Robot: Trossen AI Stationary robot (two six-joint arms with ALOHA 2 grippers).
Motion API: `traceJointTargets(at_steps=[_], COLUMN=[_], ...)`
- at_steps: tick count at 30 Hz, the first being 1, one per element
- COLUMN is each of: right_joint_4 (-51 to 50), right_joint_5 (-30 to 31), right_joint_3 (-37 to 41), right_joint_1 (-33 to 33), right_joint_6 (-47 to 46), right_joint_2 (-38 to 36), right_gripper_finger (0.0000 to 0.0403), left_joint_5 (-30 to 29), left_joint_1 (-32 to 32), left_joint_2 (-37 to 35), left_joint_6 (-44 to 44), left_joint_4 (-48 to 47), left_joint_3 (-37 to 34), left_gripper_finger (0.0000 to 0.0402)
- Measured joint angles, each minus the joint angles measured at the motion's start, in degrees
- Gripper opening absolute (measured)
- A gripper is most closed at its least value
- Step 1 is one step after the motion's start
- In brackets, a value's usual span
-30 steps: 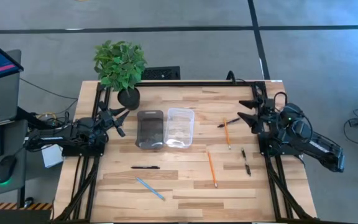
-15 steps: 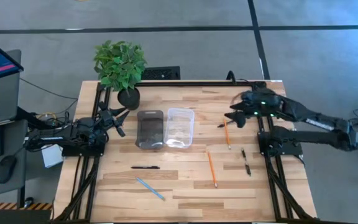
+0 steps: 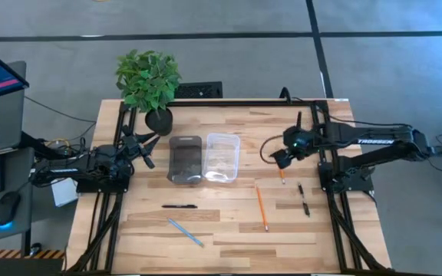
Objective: Sort pens & pencils
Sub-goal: Put the right yellow pencil into the white bin
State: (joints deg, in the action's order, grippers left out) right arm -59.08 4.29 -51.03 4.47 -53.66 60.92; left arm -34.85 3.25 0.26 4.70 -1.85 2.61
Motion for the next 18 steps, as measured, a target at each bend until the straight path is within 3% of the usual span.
traceJointTargets(at_steps=[4, 18], right_joint_4=[-4.5, 1.0], right_joint_5=[3.6, 4.2], right_joint_3=[0.0, 0.0], right_joint_1=[-3.9, -9.6], right_joint_6=[-5.1, -1.6], right_joint_2=[2.3, 16.7], right_gripper_finger=[0.0348, 0.0349], left_joint_5=[0.0, 0.0], left_joint_1=[0.0, 0.0], left_joint_2=[0.0, 0.0], left_joint_6=[1.0, 0.6], left_joint_4=[0.0, 0.0], left_joint_3=[0.0, 0.0], left_gripper_finger=[0.0086, 0.0086])
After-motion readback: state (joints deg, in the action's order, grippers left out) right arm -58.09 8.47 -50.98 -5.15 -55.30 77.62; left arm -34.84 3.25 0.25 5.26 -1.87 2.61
